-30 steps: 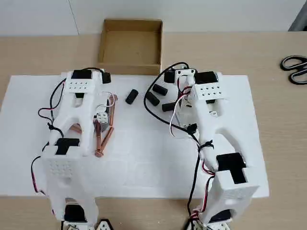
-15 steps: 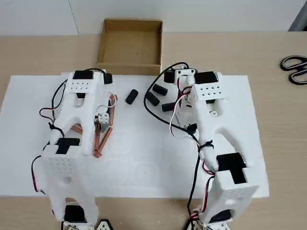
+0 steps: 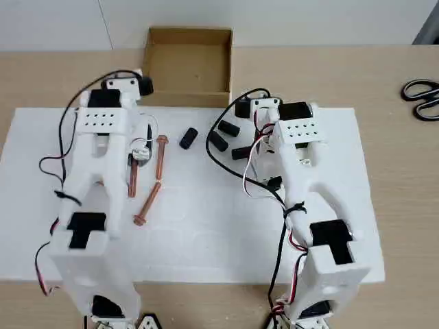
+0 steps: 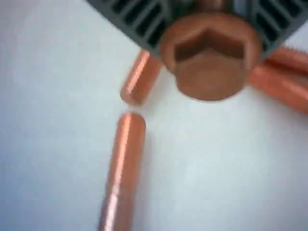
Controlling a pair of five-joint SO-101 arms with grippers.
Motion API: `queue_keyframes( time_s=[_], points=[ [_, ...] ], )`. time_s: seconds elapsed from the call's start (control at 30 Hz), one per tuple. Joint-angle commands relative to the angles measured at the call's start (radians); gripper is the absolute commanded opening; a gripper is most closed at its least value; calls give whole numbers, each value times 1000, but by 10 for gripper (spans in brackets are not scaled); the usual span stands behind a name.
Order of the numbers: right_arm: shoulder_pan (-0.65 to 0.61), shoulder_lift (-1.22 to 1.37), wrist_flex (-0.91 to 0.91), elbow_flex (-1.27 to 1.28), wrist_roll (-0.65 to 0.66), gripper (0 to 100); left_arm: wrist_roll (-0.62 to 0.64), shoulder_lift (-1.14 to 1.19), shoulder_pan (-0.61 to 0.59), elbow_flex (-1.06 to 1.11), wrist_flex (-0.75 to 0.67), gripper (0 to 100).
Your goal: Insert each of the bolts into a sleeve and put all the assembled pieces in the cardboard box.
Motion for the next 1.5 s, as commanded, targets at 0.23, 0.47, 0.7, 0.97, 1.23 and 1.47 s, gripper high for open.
queue_keyframes(
  time_s=[0.23,0.47,0.7,0.97,1.23,1.47],
  points=[
    [-4,-449,87,-160,9,4,21,-477,0,-4,57,6],
    [-4,-739,97,-124,8,4,152,-732,0,-2,17,6],
    [-4,-993,44,118,0,4,310,-848,5,65,14,6],
    [-15,-1303,-173,565,-98,4,393,-961,158,236,-129,6],
    [-15,-1593,-576,1023,-110,4,393,-1016,259,438,-410,6],
    [-122,-1603,-616,1195,-114,4,388,-1026,354,564,-588,6]
  ],
)
